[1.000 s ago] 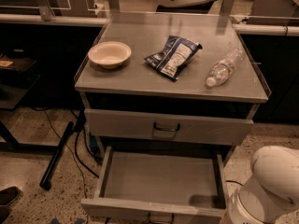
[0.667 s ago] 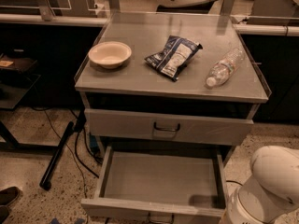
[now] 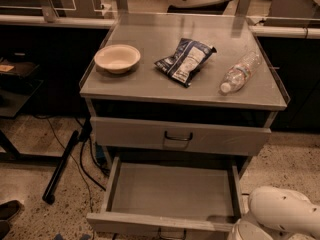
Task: Close middle drawer
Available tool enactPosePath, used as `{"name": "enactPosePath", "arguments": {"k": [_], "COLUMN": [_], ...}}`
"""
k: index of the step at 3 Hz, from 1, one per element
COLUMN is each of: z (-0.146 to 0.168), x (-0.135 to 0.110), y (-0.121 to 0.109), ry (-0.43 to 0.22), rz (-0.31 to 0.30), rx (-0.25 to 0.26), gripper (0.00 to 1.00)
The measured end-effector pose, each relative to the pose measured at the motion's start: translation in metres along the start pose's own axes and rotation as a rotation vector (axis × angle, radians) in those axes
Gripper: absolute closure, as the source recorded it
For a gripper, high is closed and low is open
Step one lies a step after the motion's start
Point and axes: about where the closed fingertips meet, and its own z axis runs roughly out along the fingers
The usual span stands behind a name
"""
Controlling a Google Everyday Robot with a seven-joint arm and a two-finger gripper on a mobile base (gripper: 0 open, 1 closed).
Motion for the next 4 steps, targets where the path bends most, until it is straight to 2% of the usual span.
{"name": "enactPosePath", "arguments": {"k": [1, 2, 3, 4], "z": [0.049, 0.053, 0.077, 0.078], "x": [-0.005, -0.005, -0.017, -0.03], "y": [-0.045, -0.047, -0.074, -0.108], "ry": [-0.018, -0.021, -0.073, -0.108], "rz": [0.041, 0.047, 0.108, 0.145], "rx": [-0.005, -0.009, 0.013, 0.078], "gripper": [1.0, 1.0, 1.0, 1.0]}}
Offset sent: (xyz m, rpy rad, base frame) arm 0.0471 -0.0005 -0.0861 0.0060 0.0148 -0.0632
